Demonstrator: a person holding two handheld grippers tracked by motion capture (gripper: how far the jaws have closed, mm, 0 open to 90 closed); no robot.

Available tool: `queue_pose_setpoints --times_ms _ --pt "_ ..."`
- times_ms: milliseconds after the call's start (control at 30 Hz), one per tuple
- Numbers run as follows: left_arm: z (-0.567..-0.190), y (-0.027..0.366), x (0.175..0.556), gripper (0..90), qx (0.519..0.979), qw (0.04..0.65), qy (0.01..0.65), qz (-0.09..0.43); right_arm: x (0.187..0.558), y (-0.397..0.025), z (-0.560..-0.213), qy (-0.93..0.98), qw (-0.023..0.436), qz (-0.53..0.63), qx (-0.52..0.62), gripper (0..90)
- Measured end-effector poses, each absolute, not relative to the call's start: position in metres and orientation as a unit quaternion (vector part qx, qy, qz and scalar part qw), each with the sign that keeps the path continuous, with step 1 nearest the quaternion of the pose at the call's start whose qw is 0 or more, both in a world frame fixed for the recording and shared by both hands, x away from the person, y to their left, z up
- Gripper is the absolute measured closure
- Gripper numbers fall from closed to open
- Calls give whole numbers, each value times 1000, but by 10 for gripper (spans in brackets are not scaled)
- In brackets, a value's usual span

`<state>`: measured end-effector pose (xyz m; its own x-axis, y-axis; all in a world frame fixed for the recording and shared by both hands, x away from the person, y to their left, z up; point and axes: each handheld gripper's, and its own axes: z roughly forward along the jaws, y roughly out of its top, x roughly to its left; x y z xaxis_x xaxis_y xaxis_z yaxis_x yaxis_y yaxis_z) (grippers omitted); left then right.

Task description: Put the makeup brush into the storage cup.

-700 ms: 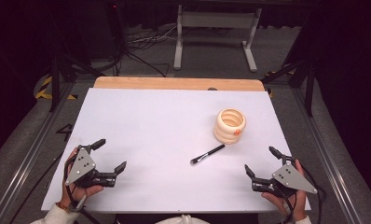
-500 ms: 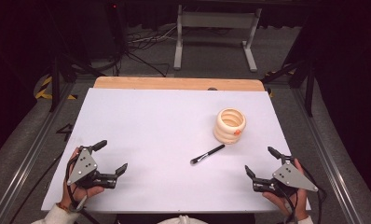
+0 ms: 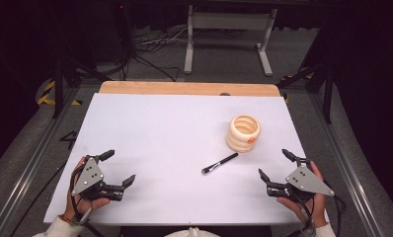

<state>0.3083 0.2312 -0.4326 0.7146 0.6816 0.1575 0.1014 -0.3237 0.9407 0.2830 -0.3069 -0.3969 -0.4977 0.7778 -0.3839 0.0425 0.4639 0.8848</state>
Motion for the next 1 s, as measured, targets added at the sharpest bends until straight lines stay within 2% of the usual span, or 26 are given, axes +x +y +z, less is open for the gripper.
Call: queue_pose_setpoints --times_ms 167,367,433,533,800,867,900,1000 --pt "-434 231 310 21 766 519 263 272 291 -298 -388 775 389 430 252 199" --pt "-435 232 311 23 769 515 266 270 299 -288 -380 802 367 415 224 195" --pt "-435 232 311 23 768 517 269 266 307 -280 -371 824 338 408 200 240" --pt "-435 233 311 25 769 517 269 263 314 -274 -366 842 321 393 182 257" --pt "-437 230 313 35 770 519 272 253 332 -236 -359 899 281 316 117 261" --pt "-437 229 313 35 773 517 268 250 340 -223 -362 914 263 292 98 260" --pt "-438 228 313 35 774 517 266 250 348 -212 -368 929 234 271 88 264" --pt "-439 227 313 38 778 515 264 246 356 -201 -375 944 207 246 76 254"
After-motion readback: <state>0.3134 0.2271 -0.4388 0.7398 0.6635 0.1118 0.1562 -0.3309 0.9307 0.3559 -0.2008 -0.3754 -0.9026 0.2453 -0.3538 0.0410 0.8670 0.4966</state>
